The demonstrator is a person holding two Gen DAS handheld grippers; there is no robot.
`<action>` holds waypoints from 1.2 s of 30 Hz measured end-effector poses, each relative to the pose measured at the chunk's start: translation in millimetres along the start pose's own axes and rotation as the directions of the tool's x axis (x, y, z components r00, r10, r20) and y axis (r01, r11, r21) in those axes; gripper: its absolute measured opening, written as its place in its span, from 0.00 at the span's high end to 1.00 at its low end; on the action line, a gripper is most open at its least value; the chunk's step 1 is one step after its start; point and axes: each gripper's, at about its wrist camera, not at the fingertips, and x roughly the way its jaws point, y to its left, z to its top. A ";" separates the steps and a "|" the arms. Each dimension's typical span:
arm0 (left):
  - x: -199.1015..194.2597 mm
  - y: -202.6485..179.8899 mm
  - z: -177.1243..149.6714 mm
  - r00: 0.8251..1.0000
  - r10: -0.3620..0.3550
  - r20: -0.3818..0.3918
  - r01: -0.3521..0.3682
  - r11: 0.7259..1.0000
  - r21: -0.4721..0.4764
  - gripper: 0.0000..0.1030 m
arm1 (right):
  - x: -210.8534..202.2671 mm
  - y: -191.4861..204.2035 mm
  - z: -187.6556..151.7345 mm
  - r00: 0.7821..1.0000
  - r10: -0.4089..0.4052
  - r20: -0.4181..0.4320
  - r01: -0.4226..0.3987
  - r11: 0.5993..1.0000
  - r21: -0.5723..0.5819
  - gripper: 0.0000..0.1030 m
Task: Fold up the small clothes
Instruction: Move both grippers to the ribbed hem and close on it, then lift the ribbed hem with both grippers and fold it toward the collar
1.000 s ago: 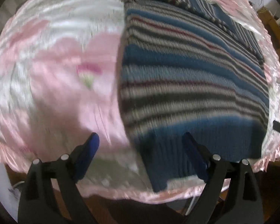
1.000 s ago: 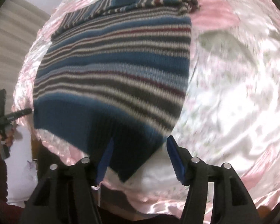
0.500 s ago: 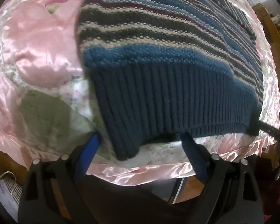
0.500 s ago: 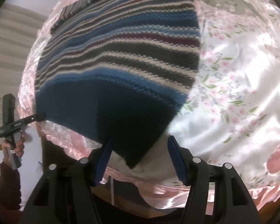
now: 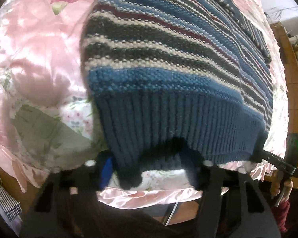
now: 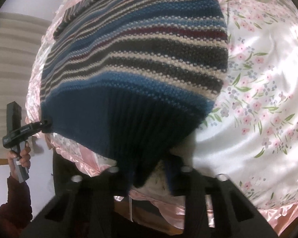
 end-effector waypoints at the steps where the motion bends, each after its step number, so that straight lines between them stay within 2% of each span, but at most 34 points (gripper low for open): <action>1: -0.3 -1.8 -0.2 1.000 -0.010 0.001 0.010 1.000 0.003 0.61 | -2.5 0.0 0.4 1.000 0.018 0.006 -0.018 1.000 -0.001 0.85; 2: -1.0 -3.5 -0.5 1.000 -0.005 0.004 0.005 1.000 0.003 0.70 | -7.8 1.9 1.2 0.999 0.047 0.019 -0.047 0.999 -0.010 0.88; 5: -7.2 -2.3 0.5 1.000 -0.002 0.014 0.002 1.000 0.001 0.85 | -23.1 6.5 4.9 0.995 0.087 0.053 -0.085 0.996 -0.039 0.89; 7: -13.4 0.3 1.8 1.000 -0.016 0.025 0.016 1.000 -0.006 0.90 | -31.8 10.0 8.6 0.992 0.106 0.073 -0.102 0.993 -0.055 0.89; 15: -48.5 -8.9 15.4 0.989 -0.102 0.110 0.100 0.995 0.024 0.91 | -64.0 11.5 38.4 0.968 0.194 0.158 -0.188 0.981 -0.055 0.90; 19: -60.9 -15.2 28.6 0.981 -0.126 0.147 0.122 0.992 0.037 0.91 | -76.5 7.0 68.5 0.960 0.198 0.198 -0.191 0.980 -0.053 0.90; 24: -71.8 -10.8 60.5 0.968 -0.144 0.207 0.145 0.989 0.011 0.91 | -77.2 -2.6 111.4 0.961 0.192 0.198 -0.188 0.981 -0.041 0.90; 28: -62.6 -7.1 96.5 0.968 -0.146 0.204 0.154 0.988 -0.028 0.91 | -61.5 -9.3 146.2 0.969 0.178 0.173 -0.177 0.984 -0.018 0.90; 32: -44.6 -9.9 127.6 0.975 -0.131 0.182 0.138 0.990 -0.026 0.91 | -43.4 -23.7 172.1 0.975 0.180 0.134 -0.186 0.982 0.033 0.90; 36: -24.5 -11.5 153.5 0.983 -0.112 0.145 0.118 0.993 -0.031 0.87 | -26.5 -44.3 186.9 0.969 0.228 0.097 -0.238 0.965 0.106 0.87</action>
